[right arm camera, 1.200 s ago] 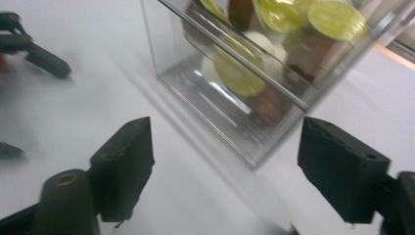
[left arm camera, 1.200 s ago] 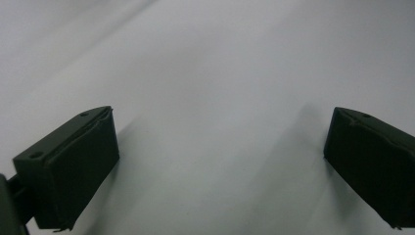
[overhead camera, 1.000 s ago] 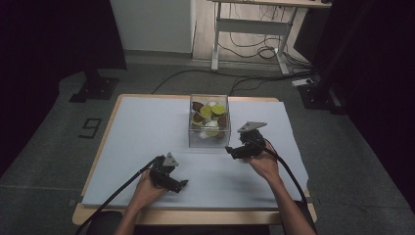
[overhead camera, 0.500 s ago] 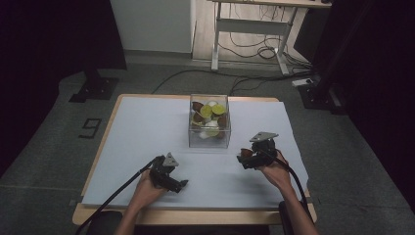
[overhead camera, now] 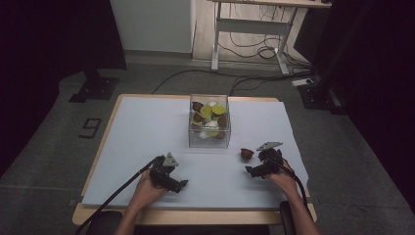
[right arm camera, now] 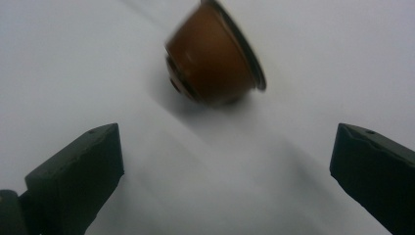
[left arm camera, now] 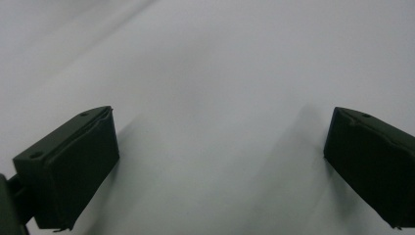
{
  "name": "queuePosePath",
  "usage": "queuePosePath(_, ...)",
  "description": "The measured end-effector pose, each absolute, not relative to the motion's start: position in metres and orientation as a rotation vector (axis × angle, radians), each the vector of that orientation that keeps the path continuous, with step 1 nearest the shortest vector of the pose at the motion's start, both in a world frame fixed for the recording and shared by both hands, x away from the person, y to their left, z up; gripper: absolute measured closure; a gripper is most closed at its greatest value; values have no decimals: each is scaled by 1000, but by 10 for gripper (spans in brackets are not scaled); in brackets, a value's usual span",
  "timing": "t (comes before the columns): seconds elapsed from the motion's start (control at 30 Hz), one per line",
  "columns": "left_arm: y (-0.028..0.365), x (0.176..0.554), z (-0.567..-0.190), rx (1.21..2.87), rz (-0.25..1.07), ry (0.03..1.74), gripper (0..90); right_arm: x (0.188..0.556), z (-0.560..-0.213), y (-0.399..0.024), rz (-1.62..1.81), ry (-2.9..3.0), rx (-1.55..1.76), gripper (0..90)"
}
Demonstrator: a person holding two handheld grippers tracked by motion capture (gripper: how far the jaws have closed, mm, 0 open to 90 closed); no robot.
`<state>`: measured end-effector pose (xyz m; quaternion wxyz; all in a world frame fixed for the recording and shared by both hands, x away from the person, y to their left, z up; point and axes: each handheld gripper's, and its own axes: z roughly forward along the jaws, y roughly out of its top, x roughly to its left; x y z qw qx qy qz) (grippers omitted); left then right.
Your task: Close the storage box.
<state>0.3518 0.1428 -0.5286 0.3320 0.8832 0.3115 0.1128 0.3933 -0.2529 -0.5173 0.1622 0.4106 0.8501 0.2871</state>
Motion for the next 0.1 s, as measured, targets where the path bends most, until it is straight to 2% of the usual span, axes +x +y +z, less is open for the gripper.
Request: queuePosePath(0.1,143,352,-529,2304,294,816,0,395,-525,-257,827,2442,1200,0)
